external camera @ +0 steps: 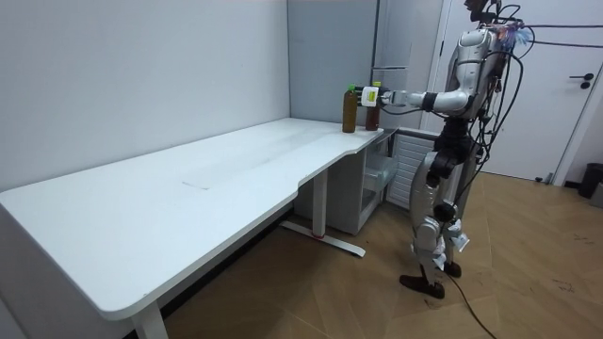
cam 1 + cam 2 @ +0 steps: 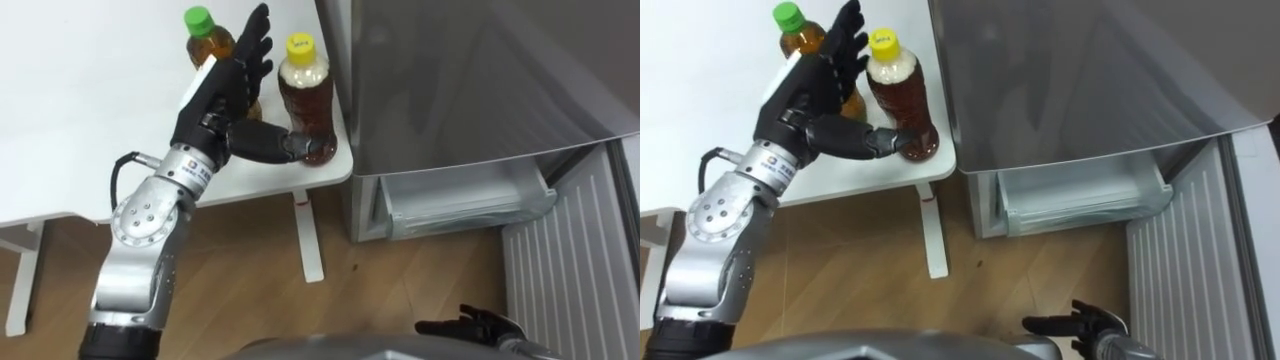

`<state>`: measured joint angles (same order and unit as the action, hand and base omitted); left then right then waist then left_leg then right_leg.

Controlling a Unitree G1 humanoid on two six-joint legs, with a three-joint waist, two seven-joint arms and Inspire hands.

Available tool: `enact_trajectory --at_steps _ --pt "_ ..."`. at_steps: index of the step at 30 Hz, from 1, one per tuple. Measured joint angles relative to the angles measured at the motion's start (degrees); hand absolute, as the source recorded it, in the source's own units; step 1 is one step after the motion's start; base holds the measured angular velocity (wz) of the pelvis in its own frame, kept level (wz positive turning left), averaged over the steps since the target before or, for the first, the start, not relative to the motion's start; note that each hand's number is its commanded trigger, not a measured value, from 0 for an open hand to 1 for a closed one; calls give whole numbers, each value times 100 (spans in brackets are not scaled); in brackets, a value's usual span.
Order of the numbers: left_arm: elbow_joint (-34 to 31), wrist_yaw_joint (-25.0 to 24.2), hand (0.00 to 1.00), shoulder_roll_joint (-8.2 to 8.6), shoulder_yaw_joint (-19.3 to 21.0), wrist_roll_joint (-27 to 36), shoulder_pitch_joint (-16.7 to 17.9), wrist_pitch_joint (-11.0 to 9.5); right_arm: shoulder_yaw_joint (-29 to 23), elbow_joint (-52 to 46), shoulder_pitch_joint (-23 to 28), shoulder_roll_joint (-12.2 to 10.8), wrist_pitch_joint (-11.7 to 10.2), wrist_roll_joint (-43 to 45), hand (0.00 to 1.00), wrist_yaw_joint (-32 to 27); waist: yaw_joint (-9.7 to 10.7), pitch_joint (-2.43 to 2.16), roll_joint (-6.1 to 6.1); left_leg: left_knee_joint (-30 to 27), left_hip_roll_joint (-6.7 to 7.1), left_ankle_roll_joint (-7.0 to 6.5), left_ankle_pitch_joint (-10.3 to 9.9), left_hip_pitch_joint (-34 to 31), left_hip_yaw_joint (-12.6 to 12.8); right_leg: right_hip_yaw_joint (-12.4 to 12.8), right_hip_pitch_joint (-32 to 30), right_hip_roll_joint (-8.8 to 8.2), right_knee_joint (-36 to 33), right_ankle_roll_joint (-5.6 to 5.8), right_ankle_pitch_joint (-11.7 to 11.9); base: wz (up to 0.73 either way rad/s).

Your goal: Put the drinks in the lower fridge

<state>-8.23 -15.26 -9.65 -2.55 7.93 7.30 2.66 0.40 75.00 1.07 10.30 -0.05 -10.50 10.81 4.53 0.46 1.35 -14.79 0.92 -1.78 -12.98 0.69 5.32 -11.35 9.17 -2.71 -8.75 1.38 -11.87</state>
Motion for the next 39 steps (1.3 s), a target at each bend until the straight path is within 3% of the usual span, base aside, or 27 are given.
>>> enact_trajectory --at_steps 7,12,16,28,39 --pt "160 7 0 0 -2 40 -14 -1 22 -31 12 -1 -43 0 0 -10 9 9 -12 5 3 1 1 13 1 -32 -9 -4 10 0 0 0" --pt "160 16 0 -8 0 114 -198 -4 176 -132 34 -4 -120 5 0 -12 15 52 -75 7 1 2 1 58 3 -33 -6 -5 10 0 0 0" --pt "160 55 0 -26 5 140 -398 -4 175 -149 22 -19 -116 4 0 -16 14 53 -82 3 -1 1 1 39 17 -35 -18 -8 7 0 0 0" --pt "752 122 0 -40 1 157 -596 -2 222 -165 17 -30 -106 3 0 -17 87 18 -102 -23 -15 0 0 47 64 50 -10 -8 -7 0 0 -1" --pt "838 120 0 -39 -6 161 -633 0 210 -223 13 11 15 3 0 -25 179 -41 -5 -80 -20 -1 -2 -3 68 60 -16 -5 -13 -2 1 0"
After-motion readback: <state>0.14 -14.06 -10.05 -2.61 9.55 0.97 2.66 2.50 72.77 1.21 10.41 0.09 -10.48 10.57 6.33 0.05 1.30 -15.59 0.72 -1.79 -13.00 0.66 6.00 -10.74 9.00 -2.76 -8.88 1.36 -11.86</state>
